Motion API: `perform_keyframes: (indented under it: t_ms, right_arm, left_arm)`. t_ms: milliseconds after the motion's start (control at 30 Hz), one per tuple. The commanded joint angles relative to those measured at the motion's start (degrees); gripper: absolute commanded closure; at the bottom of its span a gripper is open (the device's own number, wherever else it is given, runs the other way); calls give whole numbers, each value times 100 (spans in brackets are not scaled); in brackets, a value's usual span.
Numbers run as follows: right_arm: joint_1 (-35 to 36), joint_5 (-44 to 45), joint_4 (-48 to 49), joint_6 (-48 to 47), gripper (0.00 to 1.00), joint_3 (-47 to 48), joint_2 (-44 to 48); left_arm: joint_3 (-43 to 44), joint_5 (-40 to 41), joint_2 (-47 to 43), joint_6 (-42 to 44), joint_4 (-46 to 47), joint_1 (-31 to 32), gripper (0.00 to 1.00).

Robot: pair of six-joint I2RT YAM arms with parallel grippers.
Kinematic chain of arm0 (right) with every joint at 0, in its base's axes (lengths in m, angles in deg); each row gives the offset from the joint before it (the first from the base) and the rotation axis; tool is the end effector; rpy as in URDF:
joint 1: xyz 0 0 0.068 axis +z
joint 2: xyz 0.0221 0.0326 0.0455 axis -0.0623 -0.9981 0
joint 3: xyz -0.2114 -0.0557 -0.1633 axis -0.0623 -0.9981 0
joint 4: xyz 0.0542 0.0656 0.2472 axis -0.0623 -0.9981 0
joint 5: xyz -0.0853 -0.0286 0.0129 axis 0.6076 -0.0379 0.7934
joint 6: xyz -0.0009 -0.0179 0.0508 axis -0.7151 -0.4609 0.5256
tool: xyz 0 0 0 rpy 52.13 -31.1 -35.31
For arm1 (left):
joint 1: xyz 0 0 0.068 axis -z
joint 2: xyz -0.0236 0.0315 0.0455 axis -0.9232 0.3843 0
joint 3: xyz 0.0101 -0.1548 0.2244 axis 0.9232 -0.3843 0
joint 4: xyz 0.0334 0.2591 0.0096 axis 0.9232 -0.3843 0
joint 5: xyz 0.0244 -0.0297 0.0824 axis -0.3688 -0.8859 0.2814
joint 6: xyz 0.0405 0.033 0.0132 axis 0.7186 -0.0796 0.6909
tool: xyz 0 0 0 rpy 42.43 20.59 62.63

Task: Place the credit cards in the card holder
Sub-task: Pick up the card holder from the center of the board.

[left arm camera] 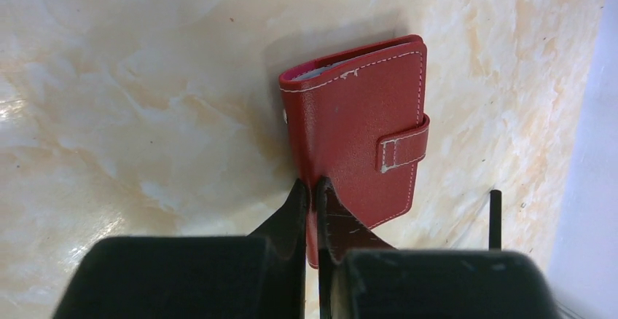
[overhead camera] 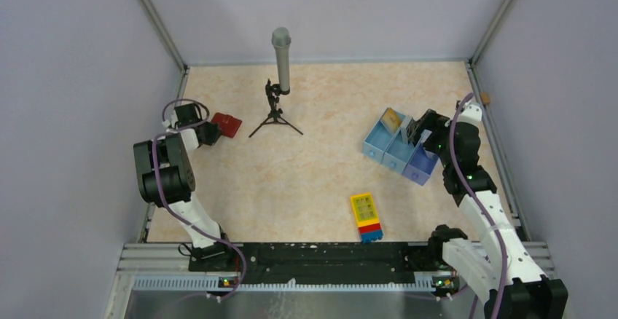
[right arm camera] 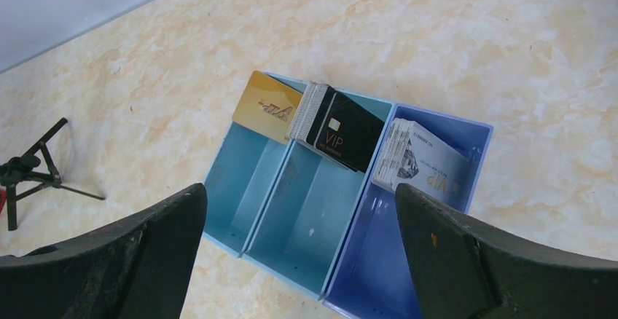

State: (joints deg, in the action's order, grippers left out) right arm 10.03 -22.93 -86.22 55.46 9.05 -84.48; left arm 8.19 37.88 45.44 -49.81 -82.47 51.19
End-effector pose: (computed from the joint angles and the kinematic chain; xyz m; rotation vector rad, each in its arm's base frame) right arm 0.1919 0.0173 0.2824 0.3773 1.8716 0.2380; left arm 0.3513 0.0981 0.1464 -1.3827 1.9829 -0.4521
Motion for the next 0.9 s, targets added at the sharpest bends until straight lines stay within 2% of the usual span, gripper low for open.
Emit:
perform_keyframes:
  t_ms: [0,333,533,633,767,867]
  right_arm:
    - [-31,-52,201,-63,2,51,51]
    - [-31,-251,230,-76,2,35,138]
    - [-35,-1399,449,-233,4,87,-6]
    - [-30,-2325,547,-127,7,99,-185]
    - [201,-3446,537,-3,8,76,-523]
    - [565,-4035,607,160,8,-21,-731]
  left_arm:
    - [-157,146,-146,403,-1165,-62,100]
    - [-2047,-436,-2599,609,-1983,-44,100]
    - [-2563,-772,-3739,985,-2727,108,100]
    - [-2590,-840,-4111,1055,-2913,584,100]
    - [-2381,-418,-4268,890,-3057,2023,100]
    - [-2498,-561,-4306,606,-2879,2536,100]
